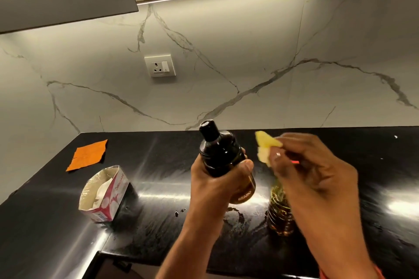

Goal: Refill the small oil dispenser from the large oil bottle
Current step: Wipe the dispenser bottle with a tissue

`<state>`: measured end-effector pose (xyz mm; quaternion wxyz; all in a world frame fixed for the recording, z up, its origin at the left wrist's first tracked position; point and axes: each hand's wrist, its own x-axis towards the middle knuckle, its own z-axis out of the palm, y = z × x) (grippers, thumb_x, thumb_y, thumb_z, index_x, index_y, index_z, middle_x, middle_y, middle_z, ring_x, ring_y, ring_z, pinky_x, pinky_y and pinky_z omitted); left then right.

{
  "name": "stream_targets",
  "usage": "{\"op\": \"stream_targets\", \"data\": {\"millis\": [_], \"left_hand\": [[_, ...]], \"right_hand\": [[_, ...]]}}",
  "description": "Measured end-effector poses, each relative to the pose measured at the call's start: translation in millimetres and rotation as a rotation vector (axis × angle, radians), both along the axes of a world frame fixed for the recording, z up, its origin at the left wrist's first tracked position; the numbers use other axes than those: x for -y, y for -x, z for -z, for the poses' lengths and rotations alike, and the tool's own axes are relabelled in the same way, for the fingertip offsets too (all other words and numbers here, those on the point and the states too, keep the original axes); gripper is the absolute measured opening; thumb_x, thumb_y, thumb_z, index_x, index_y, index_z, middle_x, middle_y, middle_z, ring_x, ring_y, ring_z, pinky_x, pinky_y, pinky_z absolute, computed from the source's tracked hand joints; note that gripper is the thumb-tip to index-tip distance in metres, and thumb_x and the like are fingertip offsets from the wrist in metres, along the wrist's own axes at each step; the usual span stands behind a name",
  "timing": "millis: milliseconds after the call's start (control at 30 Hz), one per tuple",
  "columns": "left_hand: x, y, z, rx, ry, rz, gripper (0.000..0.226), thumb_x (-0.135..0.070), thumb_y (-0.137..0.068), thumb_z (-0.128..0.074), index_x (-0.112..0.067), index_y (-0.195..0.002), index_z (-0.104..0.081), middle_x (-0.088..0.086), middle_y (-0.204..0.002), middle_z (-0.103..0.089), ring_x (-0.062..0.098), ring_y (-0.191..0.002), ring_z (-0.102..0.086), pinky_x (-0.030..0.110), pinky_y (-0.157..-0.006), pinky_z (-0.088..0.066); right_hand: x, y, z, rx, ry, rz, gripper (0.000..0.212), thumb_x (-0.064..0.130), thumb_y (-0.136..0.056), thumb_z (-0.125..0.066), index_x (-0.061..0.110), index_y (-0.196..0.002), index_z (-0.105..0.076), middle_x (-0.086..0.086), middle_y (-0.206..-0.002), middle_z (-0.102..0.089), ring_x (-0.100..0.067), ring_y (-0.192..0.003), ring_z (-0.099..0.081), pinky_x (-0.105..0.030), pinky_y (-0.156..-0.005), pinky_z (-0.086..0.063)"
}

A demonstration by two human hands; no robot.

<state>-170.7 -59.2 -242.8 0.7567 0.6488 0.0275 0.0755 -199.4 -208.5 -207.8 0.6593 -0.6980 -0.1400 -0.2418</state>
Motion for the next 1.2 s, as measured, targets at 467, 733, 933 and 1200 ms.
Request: {"op": "stream_targets", "data": {"millis": [467,733,933,1200], "left_hand": [[-7.9,20.5,-23.6,0.26,0.025,0.19,0.041,-0.026,-0.062,-0.081,-0.027,-0.102,-0.076,0.007,-0.121,-0.074,0.019,-0.133,-0.058,0.045,-0.103,-0.05],[-7.4,11.0,-26.7,0.361,-0.009,0.123,0.033,-0.027,-0.061,-0.08,-0.036,-0.092,-0.076,0.002,-0.106,-0.077,0.022,-0.125,-0.064,0.024,-0.085,-0.056],[-22.0,0.6,-1.8,0.275,-0.078,0.052,0.037,-0.03,-0.061,-0.078,-0.029,-0.098,-0.072,0.003,-0.11,-0.076,0.017,-0.123,-0.065,0.021,-0.083,-0.057],[-42.6,-39.0,55.9,0.062,-0.096,-0.085,0.036,-0.017,-0.071,-0.083,-0.043,-0.095,-0.074,0.004,-0.109,-0.075,0.012,-0.097,-0.072,0.02,-0.076,-0.056]], "right_hand": [[-17.5,-42.9,53.6,-0.475,-0.531,-0.553,0.021,0.011,-0.091,-0.065,-0.001,-0.106,-0.073,-0.014,-0.098,-0.076,-0.021,-0.093,-0.072,-0.025,-0.08,-0.057],[-51.4,-23.3,71.7,-0.762,-0.943,-0.756,0.014,-0.008,-0.073,-0.073,0.003,-0.077,-0.08,-0.013,-0.076,-0.075,-0.017,-0.067,-0.075,-0.021,-0.059,-0.059],[-30.8,-12.2,94.4,-0.826,-1.15,-0.651,0.025,-0.01,-0.068,-0.073,-0.006,-0.092,-0.072,-0.022,-0.083,-0.072,-0.023,-0.066,-0.074,-0.028,-0.058,-0.062],[1.3,3.5,123.8,-0.925,-1.008,-0.499,0.023,-0.005,-0.062,-0.073,-0.005,-0.085,-0.076,-0.024,-0.087,-0.073,-0.023,-0.063,-0.074,-0.029,-0.055,-0.062]]}}
